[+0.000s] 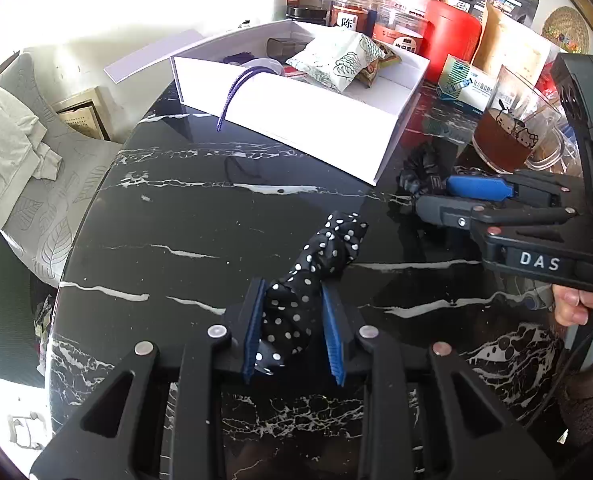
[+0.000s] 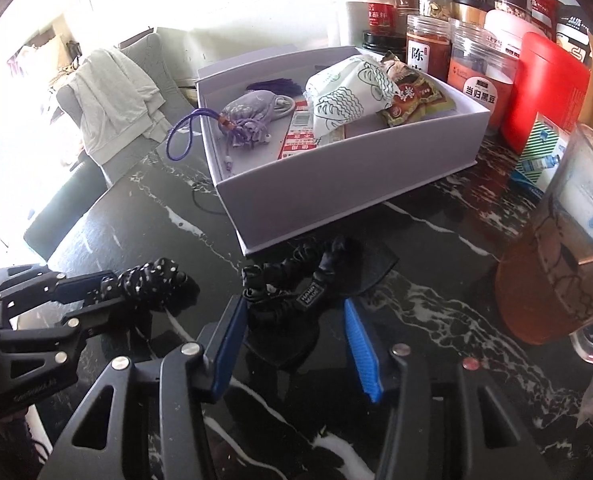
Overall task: Organize objects
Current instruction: 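Close left gripper on polka-dot scrunchie while right gripper grasps black hair tie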
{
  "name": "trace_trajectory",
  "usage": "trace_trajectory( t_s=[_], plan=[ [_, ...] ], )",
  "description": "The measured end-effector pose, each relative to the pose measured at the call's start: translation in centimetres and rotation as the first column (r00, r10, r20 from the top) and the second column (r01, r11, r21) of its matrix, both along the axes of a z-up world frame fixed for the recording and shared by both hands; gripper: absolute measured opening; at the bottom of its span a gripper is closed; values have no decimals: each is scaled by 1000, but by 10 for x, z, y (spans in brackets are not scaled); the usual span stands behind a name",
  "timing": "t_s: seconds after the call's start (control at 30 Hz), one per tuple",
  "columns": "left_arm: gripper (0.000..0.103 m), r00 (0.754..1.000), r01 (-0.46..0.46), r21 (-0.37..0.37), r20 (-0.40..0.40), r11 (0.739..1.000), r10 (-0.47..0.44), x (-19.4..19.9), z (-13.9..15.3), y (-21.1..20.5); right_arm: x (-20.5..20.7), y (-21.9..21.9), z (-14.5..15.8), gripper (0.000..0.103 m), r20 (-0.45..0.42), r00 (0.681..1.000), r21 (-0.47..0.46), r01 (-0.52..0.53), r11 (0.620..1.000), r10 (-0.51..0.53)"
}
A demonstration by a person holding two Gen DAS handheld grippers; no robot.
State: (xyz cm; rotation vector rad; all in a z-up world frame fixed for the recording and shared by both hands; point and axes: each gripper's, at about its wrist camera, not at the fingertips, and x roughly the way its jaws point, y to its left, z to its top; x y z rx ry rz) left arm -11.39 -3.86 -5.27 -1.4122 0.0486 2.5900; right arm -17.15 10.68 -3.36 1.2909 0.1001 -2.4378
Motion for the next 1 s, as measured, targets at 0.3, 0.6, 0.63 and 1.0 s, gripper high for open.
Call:
trace_trajectory(
  t_s=[0.3, 0.6, 0.63, 1.0],
  plan=[
    [26, 999, -37, -5, -5, 999, 37, 5, 0, -1, 9, 4, 1, 19, -13, 1000, -7, -10, 1000, 10],
    [26, 998, -59, -2, 8, 998, 59, 24, 0, 4, 47, 17, 4, 19, -15, 998, 16, -56, 998, 56],
    [26, 998, -59, -3, 10, 998, 59, 26, 0, 6, 51, 18, 4, 19, -13, 998, 22, -63, 998, 63],
    [27, 995, -97, 24, -6, 995, 97, 36, 0, 13, 74, 26, 5, 50, -42, 997, 36, -59, 998, 60]
  ],
)
